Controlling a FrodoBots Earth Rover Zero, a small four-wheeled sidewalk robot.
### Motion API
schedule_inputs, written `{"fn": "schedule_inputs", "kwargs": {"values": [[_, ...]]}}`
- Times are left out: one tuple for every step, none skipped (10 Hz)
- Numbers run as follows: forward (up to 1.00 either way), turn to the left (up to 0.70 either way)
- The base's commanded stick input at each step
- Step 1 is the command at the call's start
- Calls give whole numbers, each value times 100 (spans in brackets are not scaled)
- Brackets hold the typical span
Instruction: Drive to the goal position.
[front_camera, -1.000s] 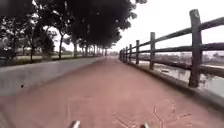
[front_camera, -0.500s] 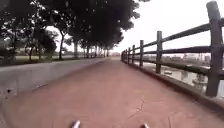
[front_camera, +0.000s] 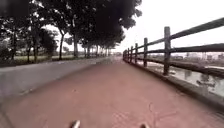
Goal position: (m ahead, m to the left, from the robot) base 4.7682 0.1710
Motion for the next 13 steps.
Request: {"fn": "schedule_inputs", "kwargs": {"values": [[70, 1], [70, 1], [70, 0], [70, 2], [70, 1], [70, 0], [70, 0], [70, 0], [70, 0], [70, 0], [70, 2], [70, 2], [70, 3]]}}
